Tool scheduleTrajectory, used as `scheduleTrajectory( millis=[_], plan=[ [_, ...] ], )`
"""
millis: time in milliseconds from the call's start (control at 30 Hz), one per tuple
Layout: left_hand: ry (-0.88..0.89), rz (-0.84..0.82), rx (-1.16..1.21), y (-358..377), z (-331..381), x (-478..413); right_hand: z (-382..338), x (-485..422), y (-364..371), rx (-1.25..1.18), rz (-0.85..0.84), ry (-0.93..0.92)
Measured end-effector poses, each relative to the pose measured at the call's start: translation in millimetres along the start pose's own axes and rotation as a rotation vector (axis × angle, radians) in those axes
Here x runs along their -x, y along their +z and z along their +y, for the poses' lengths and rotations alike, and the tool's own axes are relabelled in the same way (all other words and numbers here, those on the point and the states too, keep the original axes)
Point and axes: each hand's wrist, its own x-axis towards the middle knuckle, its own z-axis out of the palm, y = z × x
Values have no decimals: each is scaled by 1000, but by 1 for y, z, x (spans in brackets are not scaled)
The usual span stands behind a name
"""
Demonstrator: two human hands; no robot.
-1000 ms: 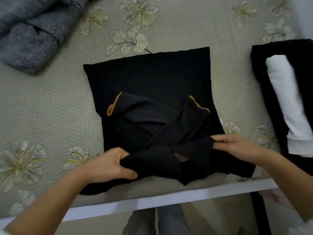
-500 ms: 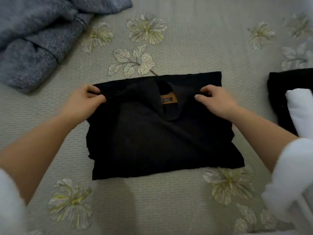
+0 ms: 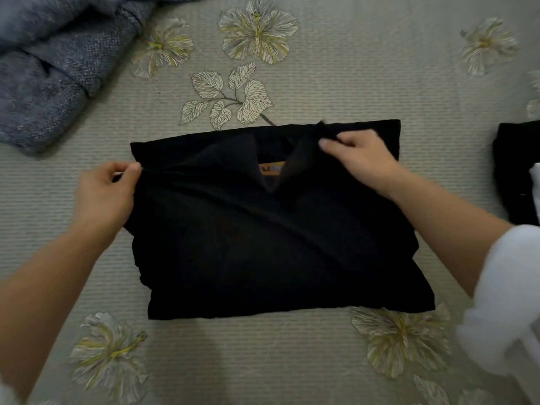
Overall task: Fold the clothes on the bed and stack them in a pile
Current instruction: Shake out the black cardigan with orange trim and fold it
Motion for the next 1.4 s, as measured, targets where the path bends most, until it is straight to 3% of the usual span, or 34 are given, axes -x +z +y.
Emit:
scheduleTrajectory(
  millis=[33, 100, 200, 300, 400, 500, 667, 733, 833, 900, 1033, 1100, 1233, 1333, 1400],
  plan=[
    [-3, 2, -66, 1, -1, -1, -1, -5, 0, -71, 79, 66],
    [74, 18, -289, 8, 3, 3, 1, -11, 2, 82, 277, 127],
    [437, 41, -458, 29, 25, 29, 6, 0, 10, 350, 420, -70],
    [773, -215, -560, 62, 43, 50, 15, 20, 24, 564, 209, -422],
    [620, -416, -748, 94, 41, 51, 32, 28, 31, 860, -137, -444],
    [555, -395, -858, 107, 28, 51, 50, 27, 22, 948, -123, -408],
    [631, -254, -591, 106, 26, 104, 66, 40, -10, 677, 177, -211],
    [623, -270, -560, 108, 17, 137, 73, 46, -20, 681, 202, -219],
    [424, -318, -578, 109, -1, 164, 74, 40, -28, 683, 209, -269],
    [336, -328, -643, 111, -11, 167, 68, 29, -33, 622, 321, -164],
    [308, -332, -635, 114, -8, 166, 71, 14, -36, 551, 208, -46],
    [275, -326, -586, 117, 2, 169, 69, 7, -42, 360, 217, -13],
    [487, -362, -471, 141, 44, 201, 71, 0, -65, 32, 393, 234],
    [664, -509, -414, 178, 73, 239, 75, 1, -72, -65, 322, 390],
    [609, -586, -436, 201, 84, 255, 70, 6, -71, -148, 236, 456]
  ],
)
